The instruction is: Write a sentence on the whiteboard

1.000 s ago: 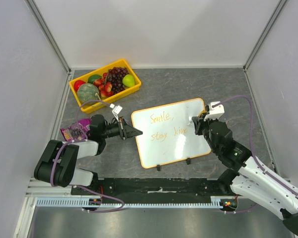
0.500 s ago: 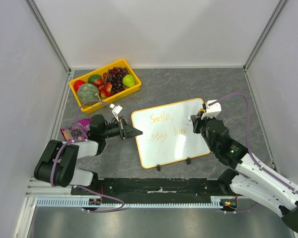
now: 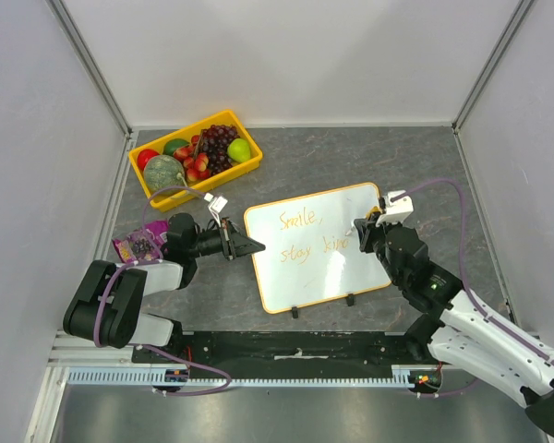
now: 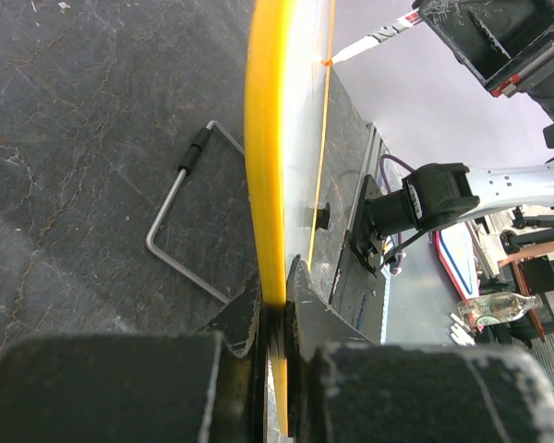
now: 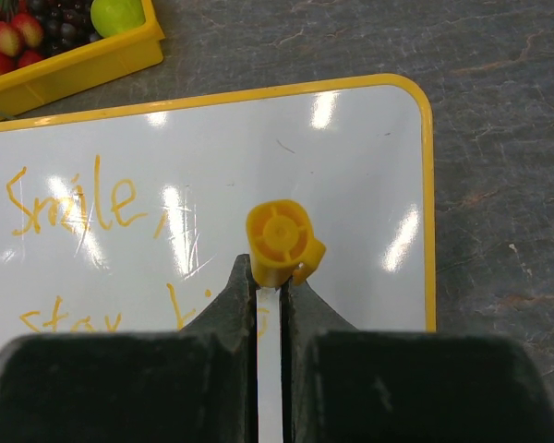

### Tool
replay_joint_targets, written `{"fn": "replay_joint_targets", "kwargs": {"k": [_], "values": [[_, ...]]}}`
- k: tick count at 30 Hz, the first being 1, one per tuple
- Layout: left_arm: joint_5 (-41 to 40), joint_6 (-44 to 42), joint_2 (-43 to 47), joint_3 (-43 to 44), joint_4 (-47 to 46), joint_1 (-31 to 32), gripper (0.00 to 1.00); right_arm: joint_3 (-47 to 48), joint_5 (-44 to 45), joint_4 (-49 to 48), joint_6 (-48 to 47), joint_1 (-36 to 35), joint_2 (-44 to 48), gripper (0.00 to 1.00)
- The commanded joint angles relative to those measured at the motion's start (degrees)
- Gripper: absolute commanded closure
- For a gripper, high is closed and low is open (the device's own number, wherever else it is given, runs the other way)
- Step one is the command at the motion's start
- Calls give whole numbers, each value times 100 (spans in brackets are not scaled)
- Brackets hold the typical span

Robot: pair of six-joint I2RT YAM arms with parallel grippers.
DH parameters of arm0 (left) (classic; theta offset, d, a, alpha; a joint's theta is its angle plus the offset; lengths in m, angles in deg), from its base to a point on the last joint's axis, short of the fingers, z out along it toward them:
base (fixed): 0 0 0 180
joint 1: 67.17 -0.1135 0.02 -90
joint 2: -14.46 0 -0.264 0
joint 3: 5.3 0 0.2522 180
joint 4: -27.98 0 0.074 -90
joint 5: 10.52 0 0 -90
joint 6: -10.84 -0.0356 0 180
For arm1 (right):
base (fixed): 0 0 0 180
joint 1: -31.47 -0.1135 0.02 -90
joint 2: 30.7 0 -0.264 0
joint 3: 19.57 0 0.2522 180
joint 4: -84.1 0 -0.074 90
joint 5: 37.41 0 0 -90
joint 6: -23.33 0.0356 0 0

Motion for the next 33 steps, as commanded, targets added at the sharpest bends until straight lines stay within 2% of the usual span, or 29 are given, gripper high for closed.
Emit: {"fn": "replay_joint_targets", "kwargs": {"k": [1,15,33], "values": [[-88,-993,-127,-75,355,119,98,-191,-121,243,140,23,106,100],[-88,-993,-118,-75,364,127,98,-446,-297,569,255,14,352,100],[-88,-1002,-118,-75,355,119,98,-253,-16,665,184,23,432,100]]}}
